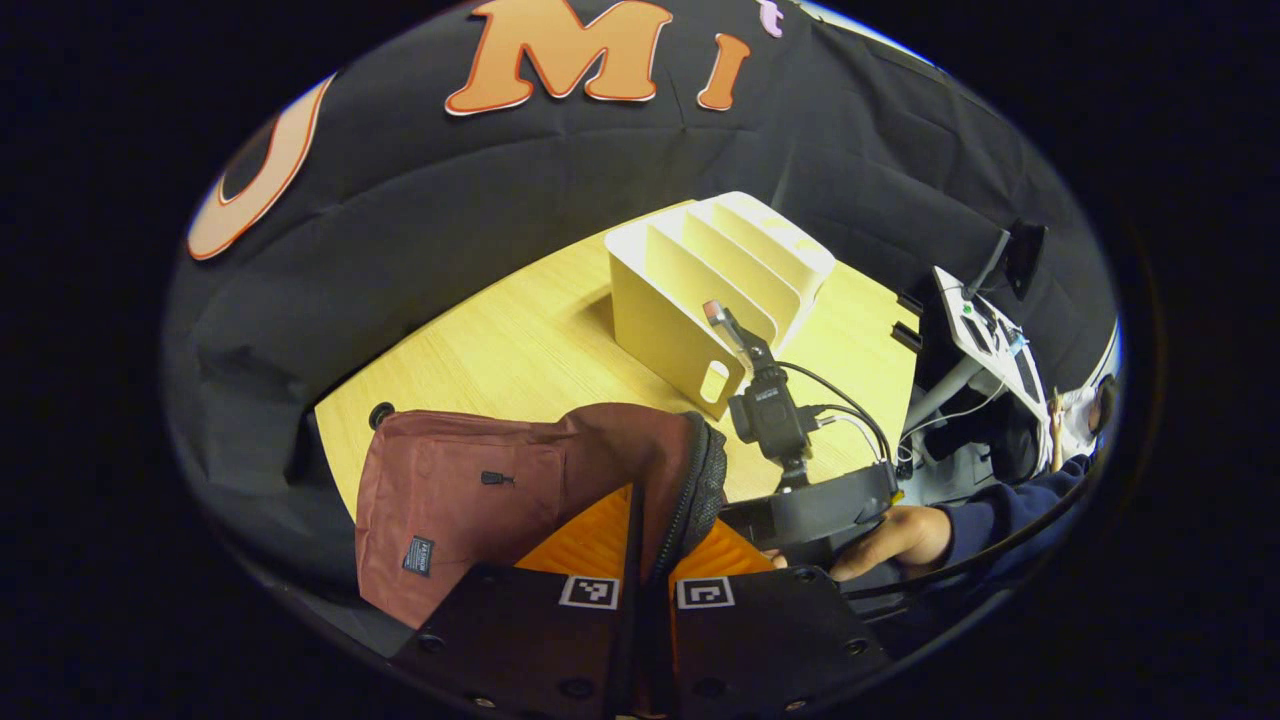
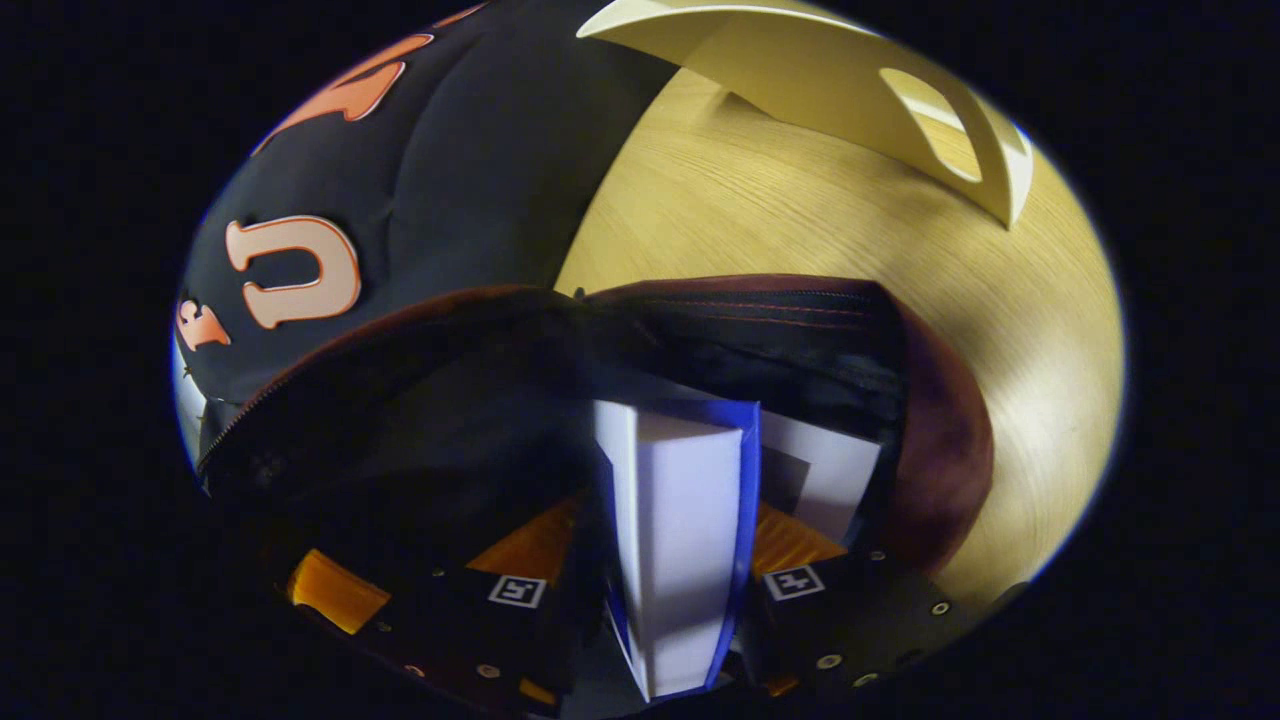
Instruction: Open the schoolbag, grab two books from the bookshelf and put them into the schoolbag.
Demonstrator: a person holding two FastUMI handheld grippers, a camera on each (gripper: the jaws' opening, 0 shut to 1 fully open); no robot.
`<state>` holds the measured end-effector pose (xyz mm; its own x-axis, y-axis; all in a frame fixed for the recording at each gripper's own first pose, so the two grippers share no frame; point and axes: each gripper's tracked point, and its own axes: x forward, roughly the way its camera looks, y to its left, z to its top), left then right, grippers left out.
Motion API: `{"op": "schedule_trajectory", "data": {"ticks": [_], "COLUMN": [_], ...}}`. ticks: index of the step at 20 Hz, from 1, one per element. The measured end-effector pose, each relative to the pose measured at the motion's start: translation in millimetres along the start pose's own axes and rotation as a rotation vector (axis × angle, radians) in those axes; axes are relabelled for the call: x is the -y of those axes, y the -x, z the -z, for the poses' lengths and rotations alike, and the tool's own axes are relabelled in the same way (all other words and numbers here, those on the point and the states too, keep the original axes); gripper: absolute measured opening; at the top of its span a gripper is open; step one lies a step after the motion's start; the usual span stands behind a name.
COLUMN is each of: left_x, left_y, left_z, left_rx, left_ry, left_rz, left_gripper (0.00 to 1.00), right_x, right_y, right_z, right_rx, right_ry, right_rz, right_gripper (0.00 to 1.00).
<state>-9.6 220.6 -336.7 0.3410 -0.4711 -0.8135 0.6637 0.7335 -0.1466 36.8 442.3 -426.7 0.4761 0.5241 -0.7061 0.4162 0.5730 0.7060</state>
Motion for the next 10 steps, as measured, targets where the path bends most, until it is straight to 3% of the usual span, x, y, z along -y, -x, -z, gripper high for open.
{"op": "schedule_trajectory", "data": {"ticks": [1, 4, 7, 10], "left_x": [-1, -3, 0, 5], "left_y": [1, -1, -6, -15], "left_z": [0, 2, 4, 7], "left_rx": [0.010, 0.024, 0.032, 0.033], "left_ry": [0.029, 0.086, 0.104, 0.102], "left_rz": [0.008, 0.017, 0.025, 0.025], "left_gripper": [0.07, 0.07, 0.07, 0.07], "right_x": [9, 32, 36, 30], "right_y": [3, 44, 86, 137], "right_z": [2, -6, -19, -36], "right_rx": [0.001, 0.035, 0.090, 0.165], "right_ry": [0.017, 0.069, 0.074, 0.047], "right_rz": [0.031, 0.129, 0.160, 0.132], "right_gripper": [0.78, 0.94, 0.97, 0.97]}}
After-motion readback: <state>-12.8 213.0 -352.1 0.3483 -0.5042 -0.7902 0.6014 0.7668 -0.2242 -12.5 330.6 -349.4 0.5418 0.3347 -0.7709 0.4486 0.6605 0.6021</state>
